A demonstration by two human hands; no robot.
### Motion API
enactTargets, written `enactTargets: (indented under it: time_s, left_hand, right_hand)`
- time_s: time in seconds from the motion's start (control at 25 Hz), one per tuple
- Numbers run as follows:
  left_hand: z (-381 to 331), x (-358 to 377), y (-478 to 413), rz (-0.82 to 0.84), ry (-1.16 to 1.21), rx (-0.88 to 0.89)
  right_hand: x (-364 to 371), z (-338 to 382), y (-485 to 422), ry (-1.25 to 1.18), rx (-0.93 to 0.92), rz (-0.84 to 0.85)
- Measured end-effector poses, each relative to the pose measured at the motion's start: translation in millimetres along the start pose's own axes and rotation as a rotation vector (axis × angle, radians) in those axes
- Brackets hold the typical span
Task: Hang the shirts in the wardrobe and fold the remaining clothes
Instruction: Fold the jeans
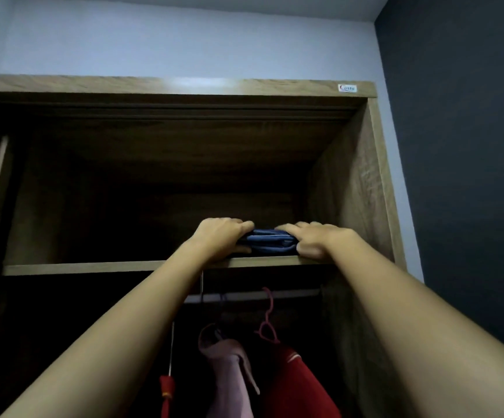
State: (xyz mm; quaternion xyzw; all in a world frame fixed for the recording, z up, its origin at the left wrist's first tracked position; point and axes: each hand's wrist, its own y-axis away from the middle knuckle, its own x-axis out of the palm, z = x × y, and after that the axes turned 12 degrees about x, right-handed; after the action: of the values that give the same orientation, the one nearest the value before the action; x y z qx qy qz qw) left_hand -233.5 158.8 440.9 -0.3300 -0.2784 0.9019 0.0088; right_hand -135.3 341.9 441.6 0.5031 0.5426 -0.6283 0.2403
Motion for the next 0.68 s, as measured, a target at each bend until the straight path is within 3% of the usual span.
enactTargets:
  time_s: [0.28, 0.52, 0.68]
  left_hand:
    - [18, 3, 9, 0.162, 0.517, -0.012]
    - [16, 5, 3, 0.277, 0.496, -0.029]
    - [14, -1, 5, 0.324, 0.358, -0.026]
  right_hand:
    - [18, -5, 1, -0.044, -0.002, -0.077]
    - [24, -1, 0, -0.043, 0.040, -0.058]
    - [23, -1, 8, -0.082, 0.072, -0.078]
